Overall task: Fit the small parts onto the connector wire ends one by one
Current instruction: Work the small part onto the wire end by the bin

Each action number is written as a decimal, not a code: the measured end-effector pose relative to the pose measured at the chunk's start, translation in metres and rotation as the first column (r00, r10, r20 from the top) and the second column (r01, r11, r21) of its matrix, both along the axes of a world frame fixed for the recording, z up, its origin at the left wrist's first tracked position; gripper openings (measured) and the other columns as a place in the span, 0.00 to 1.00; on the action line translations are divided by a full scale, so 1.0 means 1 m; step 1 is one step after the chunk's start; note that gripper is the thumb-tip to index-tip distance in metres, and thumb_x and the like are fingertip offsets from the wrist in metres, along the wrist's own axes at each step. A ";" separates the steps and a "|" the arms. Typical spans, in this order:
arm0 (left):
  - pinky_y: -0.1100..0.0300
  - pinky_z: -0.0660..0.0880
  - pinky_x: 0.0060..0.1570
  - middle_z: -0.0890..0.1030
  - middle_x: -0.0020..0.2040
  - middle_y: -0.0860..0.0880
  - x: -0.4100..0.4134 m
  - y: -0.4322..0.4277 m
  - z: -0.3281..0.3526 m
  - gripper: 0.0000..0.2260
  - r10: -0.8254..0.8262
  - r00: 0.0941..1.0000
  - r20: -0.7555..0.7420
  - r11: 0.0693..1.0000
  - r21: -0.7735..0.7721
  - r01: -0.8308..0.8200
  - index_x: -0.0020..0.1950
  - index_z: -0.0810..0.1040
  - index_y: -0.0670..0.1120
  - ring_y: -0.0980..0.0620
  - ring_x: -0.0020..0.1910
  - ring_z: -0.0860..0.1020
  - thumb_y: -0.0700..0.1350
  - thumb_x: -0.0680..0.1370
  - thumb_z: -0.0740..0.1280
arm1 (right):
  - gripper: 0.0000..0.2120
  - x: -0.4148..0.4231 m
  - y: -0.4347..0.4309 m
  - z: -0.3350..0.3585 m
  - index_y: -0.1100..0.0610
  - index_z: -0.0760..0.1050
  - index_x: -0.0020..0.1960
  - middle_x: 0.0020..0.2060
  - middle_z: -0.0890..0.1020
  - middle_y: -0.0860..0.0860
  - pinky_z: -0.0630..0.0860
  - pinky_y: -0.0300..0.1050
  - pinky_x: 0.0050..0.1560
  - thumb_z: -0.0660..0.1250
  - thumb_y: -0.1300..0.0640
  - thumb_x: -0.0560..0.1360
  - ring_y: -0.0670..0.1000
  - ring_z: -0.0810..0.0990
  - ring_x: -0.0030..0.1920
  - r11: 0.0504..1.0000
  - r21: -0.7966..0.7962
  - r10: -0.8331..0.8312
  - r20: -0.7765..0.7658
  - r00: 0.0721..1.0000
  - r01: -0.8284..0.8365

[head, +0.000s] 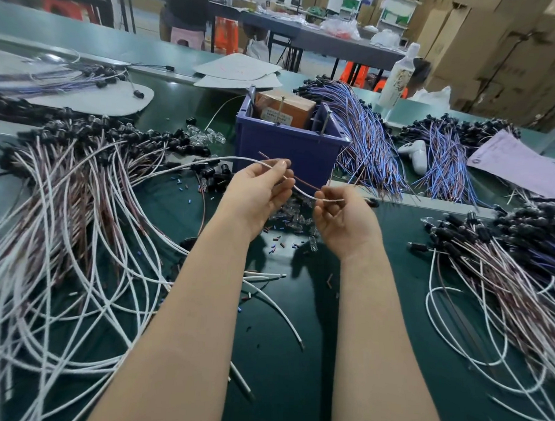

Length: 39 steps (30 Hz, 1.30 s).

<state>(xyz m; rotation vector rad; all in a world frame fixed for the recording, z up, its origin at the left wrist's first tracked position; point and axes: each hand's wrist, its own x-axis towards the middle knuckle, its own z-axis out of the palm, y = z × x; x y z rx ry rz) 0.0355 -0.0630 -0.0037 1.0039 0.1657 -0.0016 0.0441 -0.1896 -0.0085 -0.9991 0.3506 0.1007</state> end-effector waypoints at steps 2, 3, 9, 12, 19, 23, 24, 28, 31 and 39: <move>0.71 0.76 0.34 0.80 0.40 0.49 0.000 -0.002 -0.002 0.08 0.040 0.999 0.011 0.999 0.034 -0.040 0.44 0.77 0.43 0.62 0.30 0.78 0.39 0.81 0.61 | 0.09 0.001 0.001 -0.001 0.61 0.72 0.38 0.27 0.77 0.52 0.72 0.33 0.23 0.61 0.62 0.77 0.45 0.74 0.23 0.997 -0.079 -0.018 -0.015 1.000 0.017; 0.71 0.77 0.34 0.80 0.39 0.49 0.000 -0.002 -0.002 0.09 0.061 0.998 0.020 0.996 0.067 -0.063 0.43 0.77 0.43 0.62 0.29 0.79 0.39 0.81 0.61 | 0.10 0.002 0.001 -0.002 0.60 0.71 0.39 0.28 0.76 0.52 0.72 0.34 0.24 0.61 0.59 0.78 0.46 0.73 0.25 0.985 -0.164 -0.058 -0.015 0.998 0.055; 0.70 0.77 0.36 0.80 0.36 0.48 0.003 0.003 -0.004 0.11 0.146 0.986 0.083 0.900 0.402 -0.167 0.40 0.77 0.43 0.59 0.32 0.80 0.38 0.81 0.61 | 0.10 0.003 -0.009 -0.007 0.57 0.67 0.46 0.37 0.73 0.47 0.69 0.41 0.40 0.62 0.50 0.78 0.47 0.72 0.36 0.590 -0.559 -0.434 0.389 0.812 0.583; 0.68 0.79 0.38 0.81 0.37 0.46 0.001 -0.003 -0.001 0.09 0.011 0.997 0.083 0.901 0.430 -0.046 0.42 0.77 0.41 0.59 0.31 0.80 0.37 0.81 0.62 | 0.09 -0.001 0.009 -0.001 0.55 0.74 0.47 0.37 0.76 0.44 0.70 0.40 0.43 0.61 0.51 0.80 0.43 0.74 0.38 0.501 -0.725 -0.019 0.537 0.843 0.473; 0.60 0.72 0.46 0.79 0.42 0.51 0.005 0.006 0.006 0.15 0.287 0.951 0.111 0.821 0.484 -0.304 0.45 0.77 0.46 0.57 0.39 0.75 0.46 0.84 0.54 | 0.24 -0.004 0.018 -0.014 0.64 0.79 0.40 0.26 0.76 0.48 0.67 0.37 0.33 0.58 0.45 0.80 0.44 0.73 0.29 0.356 -0.918 0.365 0.307 0.879 0.173; 0.61 0.72 0.46 0.79 0.41 0.52 0.003 0.030 0.021 0.13 0.481 0.872 0.094 0.873 0.038 -0.486 0.43 0.71 0.48 0.56 0.42 0.77 0.45 0.84 0.52 | 0.22 -0.001 0.011 -0.016 0.58 0.76 0.33 0.17 0.70 0.44 0.66 0.39 0.31 0.60 0.45 0.79 0.42 0.68 0.23 0.289 -0.956 0.398 0.174 0.901 0.058; 0.62 0.73 0.43 0.80 0.39 0.52 0.002 0.034 0.023 0.14 0.510 0.855 0.088 0.860 -0.075 -0.505 0.44 0.71 0.47 0.56 0.39 0.78 0.46 0.84 0.51 | 0.22 -0.001 0.010 -0.016 0.57 0.75 0.32 0.18 0.70 0.45 0.66 0.40 0.31 0.60 0.45 0.79 0.42 0.68 0.24 0.277 -0.960 0.387 0.144 0.911 0.034; 0.66 0.62 0.24 0.69 0.29 0.52 0.001 0.039 0.019 0.16 0.529 0.847 0.053 0.839 -0.185 -0.513 0.41 0.71 0.44 0.59 0.23 0.65 0.45 0.84 0.51 | 0.19 0.003 0.007 -0.018 0.57 0.74 0.34 0.25 0.76 0.49 0.74 0.45 0.40 0.59 0.50 0.80 0.49 0.79 0.31 0.438 -0.897 0.214 0.162 0.963 0.054; 0.67 0.56 0.18 0.65 0.22 0.55 0.003 0.032 0.012 0.13 0.361 0.932 -0.021 0.932 0.046 -0.360 0.42 0.72 0.44 0.60 0.18 0.59 0.41 0.83 0.52 | 0.16 0.004 0.006 -0.016 0.56 0.73 0.38 0.28 0.78 0.48 0.76 0.48 0.46 0.56 0.53 0.81 0.53 0.81 0.40 0.522 -0.825 0.017 0.265 0.964 0.217; 0.71 0.55 0.18 0.68 0.26 0.51 0.002 0.001 -0.004 0.12 -0.087 0.994 -0.066 0.867 0.487 0.109 0.43 0.73 0.45 0.59 0.16 0.58 0.40 0.82 0.54 | 0.11 0.008 0.020 -0.012 0.63 0.77 0.55 0.34 0.74 0.46 0.68 0.40 0.39 0.60 0.58 0.80 0.46 0.71 0.35 0.697 -0.675 0.046 0.379 0.924 0.242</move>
